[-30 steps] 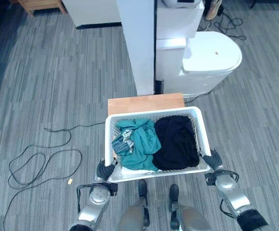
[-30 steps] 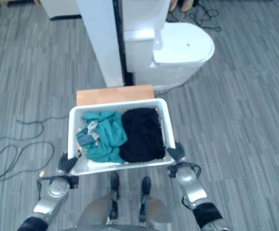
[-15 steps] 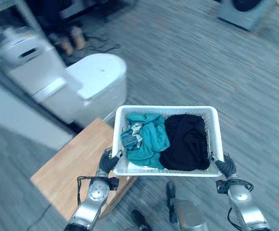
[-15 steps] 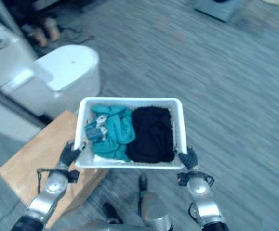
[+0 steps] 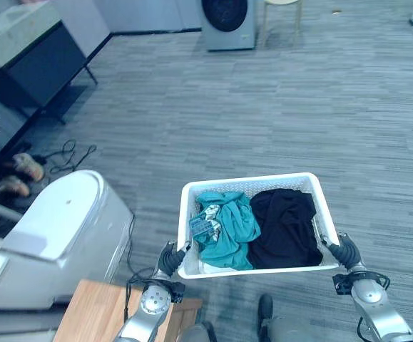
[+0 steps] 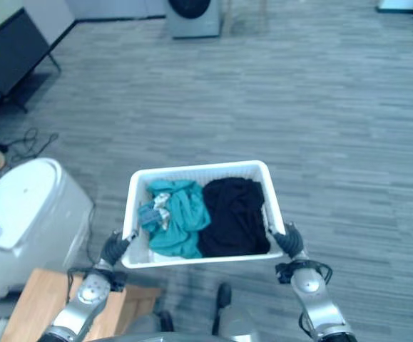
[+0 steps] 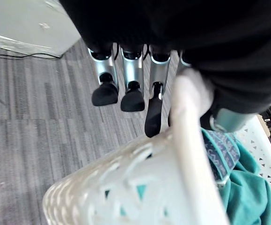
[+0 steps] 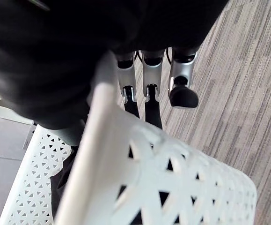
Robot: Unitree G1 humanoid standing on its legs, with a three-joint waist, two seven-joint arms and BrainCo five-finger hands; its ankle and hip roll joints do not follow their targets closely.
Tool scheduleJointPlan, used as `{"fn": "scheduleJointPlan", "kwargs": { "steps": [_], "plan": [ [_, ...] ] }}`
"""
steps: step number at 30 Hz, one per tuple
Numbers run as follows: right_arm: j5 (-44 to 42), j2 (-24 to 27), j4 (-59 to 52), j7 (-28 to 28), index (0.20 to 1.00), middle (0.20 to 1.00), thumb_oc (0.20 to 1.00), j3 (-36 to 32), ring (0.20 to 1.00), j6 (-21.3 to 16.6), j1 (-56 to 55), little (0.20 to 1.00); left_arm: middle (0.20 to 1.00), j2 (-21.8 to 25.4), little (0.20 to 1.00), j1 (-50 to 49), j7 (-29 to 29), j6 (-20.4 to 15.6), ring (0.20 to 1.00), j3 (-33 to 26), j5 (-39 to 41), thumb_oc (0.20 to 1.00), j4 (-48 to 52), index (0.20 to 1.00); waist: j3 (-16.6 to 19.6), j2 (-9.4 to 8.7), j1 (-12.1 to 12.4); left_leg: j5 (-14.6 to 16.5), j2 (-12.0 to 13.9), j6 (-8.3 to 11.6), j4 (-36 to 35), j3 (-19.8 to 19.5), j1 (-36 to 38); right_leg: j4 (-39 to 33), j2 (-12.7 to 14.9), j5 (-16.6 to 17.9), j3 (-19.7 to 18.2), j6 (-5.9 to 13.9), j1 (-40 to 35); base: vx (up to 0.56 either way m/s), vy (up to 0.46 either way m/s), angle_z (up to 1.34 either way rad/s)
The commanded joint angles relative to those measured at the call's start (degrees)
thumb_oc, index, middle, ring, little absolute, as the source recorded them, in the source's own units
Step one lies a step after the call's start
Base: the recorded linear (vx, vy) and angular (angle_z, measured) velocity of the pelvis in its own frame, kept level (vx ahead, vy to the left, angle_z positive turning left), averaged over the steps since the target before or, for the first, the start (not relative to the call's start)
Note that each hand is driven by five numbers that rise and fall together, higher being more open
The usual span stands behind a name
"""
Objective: Grab the laundry basket,head to the washer,open it,put in the laundry and shut it.
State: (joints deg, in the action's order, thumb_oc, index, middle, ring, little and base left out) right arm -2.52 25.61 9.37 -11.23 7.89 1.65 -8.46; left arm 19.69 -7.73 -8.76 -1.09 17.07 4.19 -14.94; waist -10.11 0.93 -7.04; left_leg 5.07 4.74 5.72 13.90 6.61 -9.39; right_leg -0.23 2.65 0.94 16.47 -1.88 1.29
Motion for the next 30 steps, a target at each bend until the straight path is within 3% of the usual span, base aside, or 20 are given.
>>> {"fn": "scheduleJointPlan", "kwargs": {
  "steps": [1, 4, 6, 9, 13, 14, 15, 16, 18, 20, 21, 23, 28, 30],
  "plan": [
    [-5.0, -2.6, -4.7, 2.0, 0.200, 0.200, 0.200, 0.5, 0.200, -7.8, 5.6, 0.200, 0.200, 0.6, 0.200, 0.8, 0.1, -5.4, 0.200, -2.5, 3.5, 0.200, 4.7, 0.200, -0.3, -1.92, 2.7, -0.4, -5.5, -3.08, -1.4, 0.2, 0.4, -0.9, 0.0, -5.9, -7.1, 6.22, -2.2, 0.17, 0.003, -0.59],
    [-5.1, -2.9, -4.4, 1.2, 0.200, 0.200, 0.200, 0.8, 0.200, -8.1, 5.8, 0.200, 0.200, 0.5, 0.200, 0.8, 0.1, -5.1, 0.200, -2.8, 3.2, 0.200, 4.7, 0.200, -1.5, -1.16, 4.2, -5.0, -5.9, -2.49, -4.1, 0.6, -3.1, -0.4, -1.8, -7.3, -9.6, 5.39, -4.3, 0.19, 0.022, -0.55],
    [-4.5, -3.2, -4.5, 1.3, 0.200, 0.200, 0.200, 1.3, 0.200, -8.3, 6.0, 0.200, 0.200, 0.2, 0.200, 0.4, 0.1, -5.2, 0.200, -3.1, 2.8, 0.200, 4.5, 0.200, -1.2, -0.47, 4.8, -4.3, -6.2, -3.15, -7.2, 0.2, -0.8, -0.1, -3.1, -8.6, -11.2, 5.36, -5.4, 0.26, 0.097, -0.44],
    [-4.0, -3.9, -4.1, 1.5, 0.200, 0.200, 0.200, 1.9, 0.200, -8.1, 6.1, 0.200, 0.200, 0.4, 0.200, -0.5, 0.0, -5.1, 0.200, -3.2, 2.4, 0.200, 4.2, 0.200, 0.1, -0.94, 5.6, -3.9, -7.1, -4.52, -7.6, -0.1, 1.4, 1.0, -2.9, -10.2, -12.9, 5.59, -7.2, 0.35, 0.127, -0.81],
    [-3.7, -5.0, -4.2, 2.1, 0.200, 0.200, 0.200, 2.5, 0.200, -8.1, 6.6, 0.200, 0.200, 1.3, 0.200, -0.5, -0.2, -4.9, 0.200, -3.4, 2.6, 0.200, 4.1, 0.200, 0.9, -1.74, 6.3, -2.3, -6.9, -6.09, -8.4, 2.1, 4.0, 8.8, -2.9, -11.7, -12.9, 7.26, -5.8, 0.23, 0.081, -0.41],
    [-3.3, -5.5, -4.4, 2.6, 0.200, 0.200, 0.200, 2.9, 0.200, -8.0, 7.3, 0.200, 0.200, 2.1, 0.200, -0.2, -0.7, -5.0, 0.200, -3.8, 2.8, 0.200, 4.2, 0.200, 0.5, -1.61, 6.3, -1.0, -6.3, -6.80, -8.7, 3.4, 5.9, 15.3, -1.7, -9.9, -10.2, 10.13, -1.7, 0.11, 0.046, -0.19],
    [-3.3, -5.5, -4.4, 2.6, 0.200, 0.200, 0.200, 2.9, 0.200, -7.9, 7.3, 0.200, 0.200, 2.1, 0.200, -0.2, -0.7, -5.0, 0.200, -3.8, 2.8, 0.200, 4.2, 0.200, 0.5, -1.69, 6.3, -1.0, -6.4, -6.84, -8.7, 3.5, 5.8, 15.8, -1.6, -10.2, -10.3, 10.18, -1.4, 0.24, 0.090, -0.40],
    [-2.6, -6.0, -4.4, 3.0, 0.200, 0.200, 0.200, 3.4, 0.200, -7.6, 7.8, 0.200, 0.200, 2.2, 0.200, -0.1, -1.1, -5.0, 0.200, -3.9, 2.8, 0.200, 4.3, 0.200, 0.5, -1.40, 6.3, 0.0, -6.4, -7.12, -9.9, 5.2, 8.2, 16.0, 0.7, -9.3, -6.6, 10.76, 1.4, 0.19, 0.054, -0.43],
    [-2.5, -6.0, -4.5, 3.1, 0.200, 0.200, 0.200, 3.3, 0.200, -7.4, 7.7, 0.200, 0.200, 2.3, 0.200, -0.2, -1.0, -5.0, 0.200, -4.1, 2.8, 0.200, 4.4, 0.200, 0.5, -1.29, 6.2, 0.3, -6.4, -7.13, -10.5, 5.5, 8.9, 14.3, 1.3, -9.2, -5.4, 10.41, 1.6, 0.16, 0.029, -0.34],
    [-3.0, -5.9, -4.3, 2.8, 0.200, 0.200, 0.200, 2.9, 0.200, -7.4, 8.2, 0.200, 0.200, 2.1, 0.200, -0.1, -1.0, -5.0, 0.200, -4.7, 3.5, 0.200, 4.4, 0.200, 0.7, -0.53, 5.8, 1.2, -6.1, -6.97, -12.4, 6.4, 10.8, 9.3, 2.7, -5.9, -2.1, 9.97, 5.6, 0.20, -0.036, -0.17],
    [-3.0, -5.9, -4.3, 2.8, 0.200, 0.200, 0.200, 2.9, 0.200, -7.4, 8.2, 0.200, 0.200, 2.1, 0.200, -0.1, -1.0, -5.0, 0.200, -4.7, 3.5, 0.200, 4.4, 0.200, 0.7, -0.51, 5.8, 1.2, -6.1, -6.97, -12.4, 6.4, 10.8, 9.2, 2.7, -5.9, -2.1, 9.97, 5.6, 0.23, -0.064, -0.32],
    [-3.1, -6.1, -4.6, 2.5, 0.200, 0.200, 0.200, 2.5, 0.200, -7.3, 8.6, 0.200, 0.200, 2.2, 0.200, 0.5, -1.5, -5.0, 0.200, -5.7, 3.8, 0.200, 4.3, 0.200, -0.1, 0.08, 5.3, 3.7, -5.2, -6.31, -12.8, 6.0, 14.1, 4.6, 5.1, -4.1, 0.3, 11.28, 9.5, 0.38, -0.093, -0.24],
    [-2.1, -6.3, -5.1, 2.7, 0.200, 0.200, 0.200, 2.2, 0.200, -7.1, 8.9, 0.200, 0.200, 1.2, 0.200, 1.1, -2.1, -5.6, 0.200, -6.5, 3.7, 0.200, 3.5, 0.200, -1.1, 0.69, 4.3, 6.9, -4.9, -5.84, -12.9, 5.1, 18.6, -0.5, 7.7, -0.4, -0.1, 12.88, 12.6, 0.38, -0.109, 0.01],
    [-2.1, -6.0, -5.5, 3.1, 0.200, 0.200, 0.200, 1.5, 0.200, -7.2, 7.8, 0.200, 0.200, 0.7, 0.200, 1.4, -2.0, -5.7, 0.200, -5.9, 3.8, 0.200, 2.8, 0.200, -0.5, -0.48, 3.0, 9.5, -6.1, -5.62, -12.3, 3.5, 22.1, 1.1, 9.4, 2.7, -2.8, 12.96, 13.8, 0.54, -0.204, 0.17]
  ]
}}
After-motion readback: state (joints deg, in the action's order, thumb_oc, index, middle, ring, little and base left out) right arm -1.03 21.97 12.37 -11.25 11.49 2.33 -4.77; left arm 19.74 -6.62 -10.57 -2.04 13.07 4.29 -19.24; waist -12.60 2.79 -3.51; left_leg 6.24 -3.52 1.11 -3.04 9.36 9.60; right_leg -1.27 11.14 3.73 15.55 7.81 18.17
